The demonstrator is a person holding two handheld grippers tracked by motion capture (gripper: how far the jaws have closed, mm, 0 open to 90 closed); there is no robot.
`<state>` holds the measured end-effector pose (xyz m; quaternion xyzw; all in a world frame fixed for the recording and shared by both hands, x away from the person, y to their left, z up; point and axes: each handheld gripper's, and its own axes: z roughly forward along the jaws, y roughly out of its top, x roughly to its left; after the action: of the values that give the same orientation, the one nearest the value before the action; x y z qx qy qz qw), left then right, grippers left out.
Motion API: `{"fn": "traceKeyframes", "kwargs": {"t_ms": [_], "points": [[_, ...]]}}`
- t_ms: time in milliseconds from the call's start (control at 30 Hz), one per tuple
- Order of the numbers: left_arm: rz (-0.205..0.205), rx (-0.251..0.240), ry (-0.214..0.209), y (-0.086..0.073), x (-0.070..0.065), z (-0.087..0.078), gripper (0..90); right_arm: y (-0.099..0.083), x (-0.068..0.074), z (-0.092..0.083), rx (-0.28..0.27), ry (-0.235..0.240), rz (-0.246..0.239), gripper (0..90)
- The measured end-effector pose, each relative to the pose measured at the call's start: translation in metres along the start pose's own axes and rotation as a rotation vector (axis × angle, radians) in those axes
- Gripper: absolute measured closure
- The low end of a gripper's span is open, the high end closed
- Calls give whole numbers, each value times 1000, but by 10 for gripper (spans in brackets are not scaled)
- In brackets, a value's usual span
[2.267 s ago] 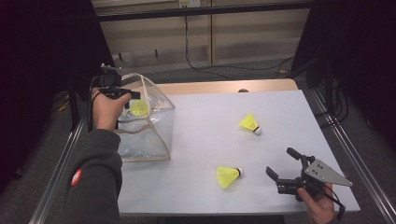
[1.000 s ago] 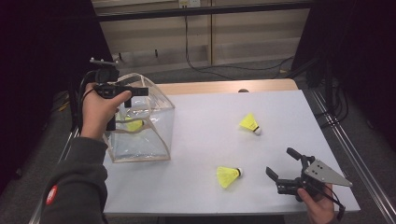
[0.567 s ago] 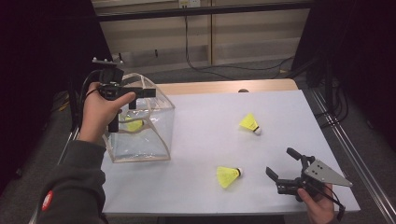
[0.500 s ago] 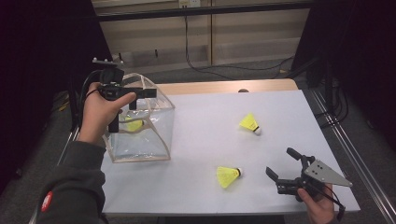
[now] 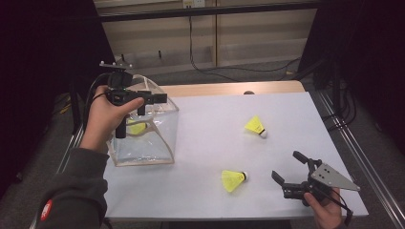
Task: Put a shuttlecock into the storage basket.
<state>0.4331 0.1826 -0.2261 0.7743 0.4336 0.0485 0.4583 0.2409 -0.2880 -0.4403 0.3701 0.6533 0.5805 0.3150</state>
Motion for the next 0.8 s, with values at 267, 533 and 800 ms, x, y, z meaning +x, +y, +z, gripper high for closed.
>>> {"fn": "traceKeyframes", "kwargs": {"t_ms": [267, 533, 800], "points": [[19, 6, -20, -1, -8, 3, 229, 0, 0, 0, 1, 2, 2, 12], [24, 7, -40, -4, -12, 7, 224, 0, 0, 0, 2, -1, 1, 12], [53, 16, -60, -10, -20, 12, 214, 0, 0, 0, 1, 0, 1, 12]]}}
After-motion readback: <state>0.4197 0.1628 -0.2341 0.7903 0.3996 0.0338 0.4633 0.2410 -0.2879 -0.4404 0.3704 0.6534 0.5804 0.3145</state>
